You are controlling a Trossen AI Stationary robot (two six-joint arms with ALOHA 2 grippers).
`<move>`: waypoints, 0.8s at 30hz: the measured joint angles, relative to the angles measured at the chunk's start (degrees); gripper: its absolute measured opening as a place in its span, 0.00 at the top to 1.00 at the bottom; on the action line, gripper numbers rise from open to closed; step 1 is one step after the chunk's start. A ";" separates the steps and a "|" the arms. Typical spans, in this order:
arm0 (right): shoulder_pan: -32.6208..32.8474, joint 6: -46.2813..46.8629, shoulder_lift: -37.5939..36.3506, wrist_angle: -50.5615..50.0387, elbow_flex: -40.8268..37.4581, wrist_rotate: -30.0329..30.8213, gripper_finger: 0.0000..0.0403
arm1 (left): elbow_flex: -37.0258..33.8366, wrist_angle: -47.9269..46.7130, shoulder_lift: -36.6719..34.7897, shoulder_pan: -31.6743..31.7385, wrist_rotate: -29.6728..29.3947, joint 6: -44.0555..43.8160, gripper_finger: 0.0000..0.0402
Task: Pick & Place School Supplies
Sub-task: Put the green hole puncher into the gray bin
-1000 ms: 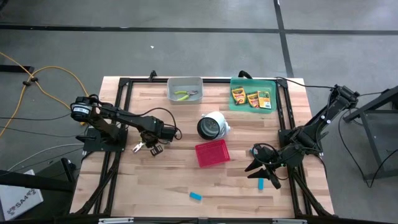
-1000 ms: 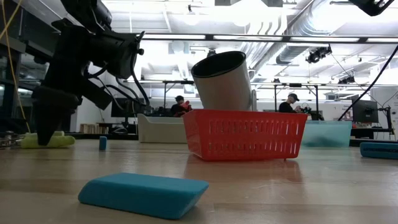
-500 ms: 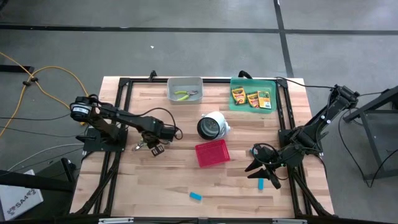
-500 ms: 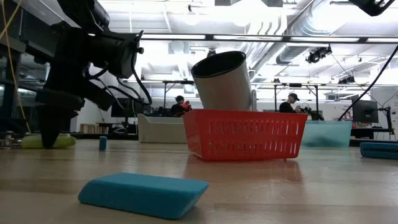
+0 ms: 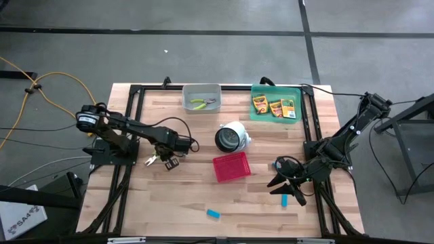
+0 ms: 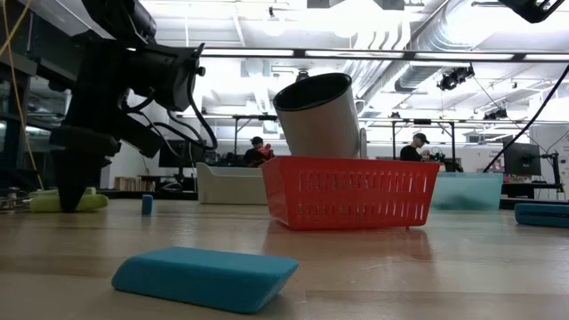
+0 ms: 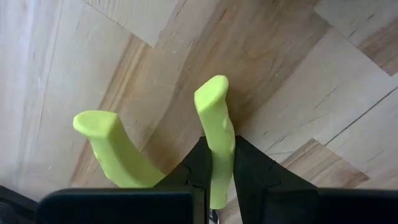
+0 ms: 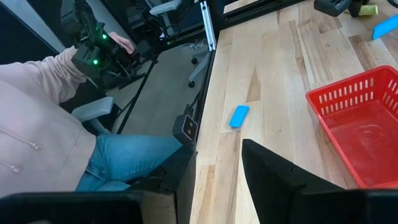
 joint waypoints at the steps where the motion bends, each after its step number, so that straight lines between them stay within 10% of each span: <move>1: 0.00 0.00 0.00 0.00 0.00 0.00 0.70 | 0.24 -0.06 0.01 -0.01 0.06 0.20 0.92; 15: 0.00 -0.19 0.00 0.00 0.00 0.00 0.70 | 5.45 -3.00 0.22 0.01 -0.25 7.48 0.92; 24: 0.01 -0.22 0.00 0.00 0.00 0.00 0.70 | 13.48 -9.59 0.13 2.65 -11.66 11.95 0.92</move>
